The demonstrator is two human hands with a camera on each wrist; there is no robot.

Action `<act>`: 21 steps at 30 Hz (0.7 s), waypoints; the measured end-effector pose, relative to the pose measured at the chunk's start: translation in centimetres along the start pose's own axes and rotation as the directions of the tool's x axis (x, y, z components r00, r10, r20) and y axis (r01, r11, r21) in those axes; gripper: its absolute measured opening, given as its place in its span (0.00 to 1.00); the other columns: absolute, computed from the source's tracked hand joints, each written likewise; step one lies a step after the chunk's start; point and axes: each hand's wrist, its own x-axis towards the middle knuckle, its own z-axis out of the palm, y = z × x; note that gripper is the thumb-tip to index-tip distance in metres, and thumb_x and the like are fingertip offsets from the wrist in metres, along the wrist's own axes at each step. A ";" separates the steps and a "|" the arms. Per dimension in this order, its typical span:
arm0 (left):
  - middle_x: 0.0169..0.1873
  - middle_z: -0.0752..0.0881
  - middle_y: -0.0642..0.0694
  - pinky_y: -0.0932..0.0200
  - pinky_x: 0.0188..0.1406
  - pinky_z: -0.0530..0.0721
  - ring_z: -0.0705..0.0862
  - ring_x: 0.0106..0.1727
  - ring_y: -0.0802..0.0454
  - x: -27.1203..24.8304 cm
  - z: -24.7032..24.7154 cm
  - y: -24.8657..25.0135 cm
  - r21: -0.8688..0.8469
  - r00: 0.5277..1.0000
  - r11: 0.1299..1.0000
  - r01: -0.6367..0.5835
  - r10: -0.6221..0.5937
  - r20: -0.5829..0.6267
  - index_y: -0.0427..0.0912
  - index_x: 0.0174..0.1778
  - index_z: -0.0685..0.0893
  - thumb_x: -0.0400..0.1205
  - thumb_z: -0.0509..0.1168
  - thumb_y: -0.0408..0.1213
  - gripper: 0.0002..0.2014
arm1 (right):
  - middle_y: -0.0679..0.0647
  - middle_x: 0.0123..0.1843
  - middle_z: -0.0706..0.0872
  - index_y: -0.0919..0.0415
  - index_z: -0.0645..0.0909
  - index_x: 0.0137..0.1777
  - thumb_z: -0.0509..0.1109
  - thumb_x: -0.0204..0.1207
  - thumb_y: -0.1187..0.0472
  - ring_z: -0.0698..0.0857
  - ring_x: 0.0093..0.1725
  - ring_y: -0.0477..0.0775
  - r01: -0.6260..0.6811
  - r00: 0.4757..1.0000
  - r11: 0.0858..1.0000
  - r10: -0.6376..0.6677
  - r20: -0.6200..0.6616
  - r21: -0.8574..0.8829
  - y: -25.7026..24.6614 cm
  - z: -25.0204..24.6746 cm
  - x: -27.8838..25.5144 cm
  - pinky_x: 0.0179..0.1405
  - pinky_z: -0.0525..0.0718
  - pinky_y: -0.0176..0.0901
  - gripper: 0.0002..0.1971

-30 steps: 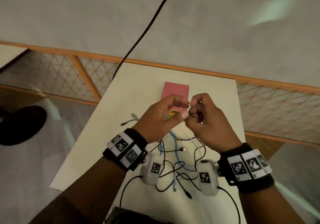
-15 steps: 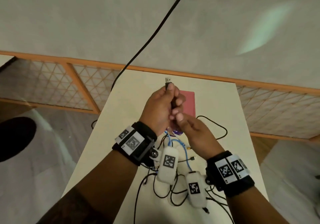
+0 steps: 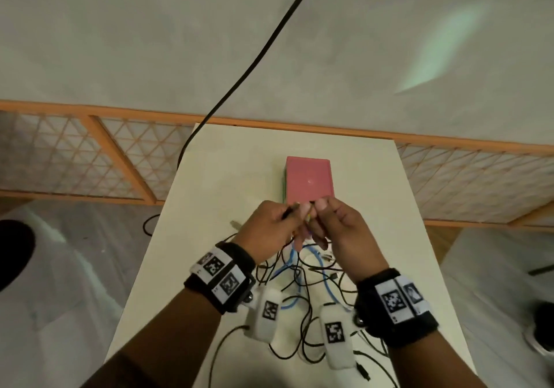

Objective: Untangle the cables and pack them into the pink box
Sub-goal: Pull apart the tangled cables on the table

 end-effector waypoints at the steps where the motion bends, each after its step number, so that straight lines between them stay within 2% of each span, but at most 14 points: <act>1: 0.24 0.88 0.39 0.56 0.32 0.76 0.77 0.24 0.51 0.3 0.8 0.1 -0.090 0.995 0.995 0.030 -0.039 -0.095 0.43 0.31 0.89 0.89 0.60 0.59 0.28 | 0.56 0.28 0.76 0.59 0.78 0.39 0.59 0.91 0.57 0.77 0.30 0.55 -0.001 1.000 1.000 0.001 -0.015 -0.024 0.3 0.4 0.2 0.33 0.76 0.44 0.17; 3: 0.19 0.83 0.46 0.63 0.24 0.71 0.73 0.19 0.56 0.7 2.0 0.7 -0.235 0.957 0.966 0.109 -0.166 -0.238 0.42 0.29 0.84 0.89 0.63 0.56 0.27 | 0.47 0.30 0.82 0.57 0.79 0.41 0.60 0.90 0.53 0.81 0.32 0.50 -0.003 1.000 0.996 0.003 -0.001 -0.091 0.9 0.5 0.2 0.38 0.80 0.43 0.16; 5: 0.18 0.75 0.50 0.65 0.20 0.64 0.68 0.17 0.56 1.1 2.5 1.3 -0.404 0.926 0.897 0.180 -0.293 -0.238 0.41 0.30 0.81 0.88 0.65 0.54 0.25 | 0.42 0.29 0.82 0.56 0.80 0.41 0.60 0.90 0.53 0.79 0.30 0.42 -0.015 0.998 0.991 0.023 0.061 -0.134 1.2 0.3 -0.2 0.36 0.77 0.35 0.16; 7: 0.20 0.70 0.51 0.61 0.21 0.59 0.64 0.18 0.56 1.6 1.9 1.5 -0.602 0.903 0.783 0.156 -0.361 -0.235 0.37 0.41 0.85 0.88 0.66 0.54 0.22 | 0.40 0.24 0.76 0.57 0.80 0.41 0.60 0.90 0.56 0.72 0.26 0.41 -0.016 0.990 0.982 0.042 0.133 -0.190 1.4 -0.1 -0.9 0.30 0.70 0.34 0.16; 10: 0.25 0.67 0.52 0.63 0.17 0.56 0.60 0.20 0.59 2.2 0.2 1.2 -0.783 0.889 0.620 0.061 -0.390 -0.240 0.37 0.63 0.88 0.89 0.62 0.55 0.24 | 0.41 0.23 0.74 0.55 0.79 0.38 0.60 0.90 0.56 0.70 0.25 0.41 -0.044 0.983 0.973 0.082 0.163 -0.226 1.7 -0.8 -1.6 0.31 0.68 0.36 0.17; 11: 0.26 0.67 0.52 0.64 0.17 0.56 0.60 0.20 0.60 2.1 0.0 1.0 -0.786 0.906 0.614 0.074 -0.370 -0.204 0.38 0.65 0.88 0.90 0.61 0.55 0.24 | 0.41 0.24 0.75 0.52 0.79 0.37 0.60 0.90 0.55 0.71 0.26 0.41 -0.039 0.987 0.968 0.076 0.142 -0.248 1.9 -1.0 -1.6 0.32 0.69 0.37 0.17; 12: 0.26 0.67 0.52 0.65 0.16 0.58 0.61 0.20 0.60 1.7 0.4 1.5 -0.747 0.931 0.655 0.112 -0.333 -0.152 0.37 0.62 0.88 0.90 0.61 0.54 0.23 | 0.41 0.24 0.76 0.51 0.79 0.37 0.61 0.90 0.55 0.72 0.26 0.40 -0.036 0.990 0.965 0.069 0.120 -0.260 1.9 -1.2 -1.4 0.32 0.70 0.38 0.17; 14: 0.25 0.72 0.50 0.68 0.16 0.65 0.67 0.19 0.59 0.8 2.1 2.2 -0.579 0.959 0.795 0.182 -0.274 -0.076 0.38 0.44 0.87 0.88 0.67 0.48 0.16 | 0.40 0.23 0.76 0.52 0.79 0.37 0.60 0.90 0.56 0.72 0.25 0.40 -0.033 0.993 0.972 0.058 0.100 -0.233 2.0 -1.2 -1.0 0.30 0.70 0.37 0.17; 15: 0.23 0.76 0.50 0.69 0.18 0.69 0.71 0.20 0.58 0.5 2.9 2.8 -0.500 0.964 0.847 0.182 -0.254 -0.080 0.39 0.38 0.85 0.87 0.69 0.44 0.15 | 0.40 0.23 0.76 0.54 0.78 0.38 0.60 0.90 0.56 0.71 0.24 0.40 -0.038 0.993 0.977 0.061 0.103 -0.211 2.0 -1.1 -0.9 0.28 0.69 0.37 0.17; 16: 0.21 0.78 0.51 0.69 0.18 0.71 0.73 0.20 0.57 0.5 3.4 3.2 -0.467 0.964 0.870 0.155 -0.237 -0.120 0.38 0.37 0.85 0.87 0.70 0.41 0.14 | 0.40 0.22 0.75 0.56 0.78 0.38 0.59 0.91 0.57 0.70 0.23 0.40 -0.055 0.991 0.982 0.076 0.109 -0.179 2.1 -1.1 -0.9 0.27 0.68 0.36 0.17; 17: 0.18 0.78 0.54 0.69 0.18 0.72 0.73 0.19 0.58 0.7 3.4 3.3 -0.467 0.953 0.874 0.133 -0.243 -0.183 0.37 0.40 0.87 0.88 0.69 0.38 0.12 | 0.41 0.22 0.73 0.57 0.78 0.38 0.59 0.91 0.57 0.69 0.22 0.40 -0.079 0.988 0.988 0.095 0.121 -0.133 2.1 -1.2 -1.0 0.26 0.67 0.36 0.18; 19: 0.18 0.69 0.57 0.69 0.16 0.65 0.67 0.18 0.59 1.6 2.1 2.7 -0.554 0.881 0.827 0.097 -0.330 -0.339 0.34 0.50 0.90 0.89 0.67 0.39 0.12 | 0.41 0.22 0.70 0.57 0.76 0.36 0.58 0.91 0.57 0.66 0.22 0.43 -0.112 0.978 0.993 0.118 0.173 -0.045 2.1 -1.7 -1.3 0.26 0.65 0.37 0.19; 20: 0.23 0.63 0.54 0.67 0.17 0.60 0.62 0.20 0.58 2.0 1.1 2.2 -0.618 0.846 0.783 0.068 -0.374 -0.380 0.34 0.53 0.91 0.89 0.67 0.42 0.14 | 0.42 0.24 0.69 0.55 0.75 0.35 0.58 0.91 0.57 0.65 0.23 0.44 -0.115 0.974 0.993 0.119 0.193 -0.030 2.1 -2.0 -1.5 0.26 0.65 0.37 0.20; 21: 0.28 0.59 0.50 0.64 0.19 0.56 0.59 0.23 0.57 2.2 0.4 1.5 -0.652 0.835 0.756 0.055 -0.393 -0.384 0.35 0.56 0.91 0.88 0.67 0.46 0.16 | 0.42 0.24 0.69 0.53 0.75 0.35 0.58 0.91 0.57 0.65 0.23 0.44 -0.110 0.974 0.993 0.114 0.196 -0.032 2.2 -2.2 -1.6 0.25 0.65 0.36 0.20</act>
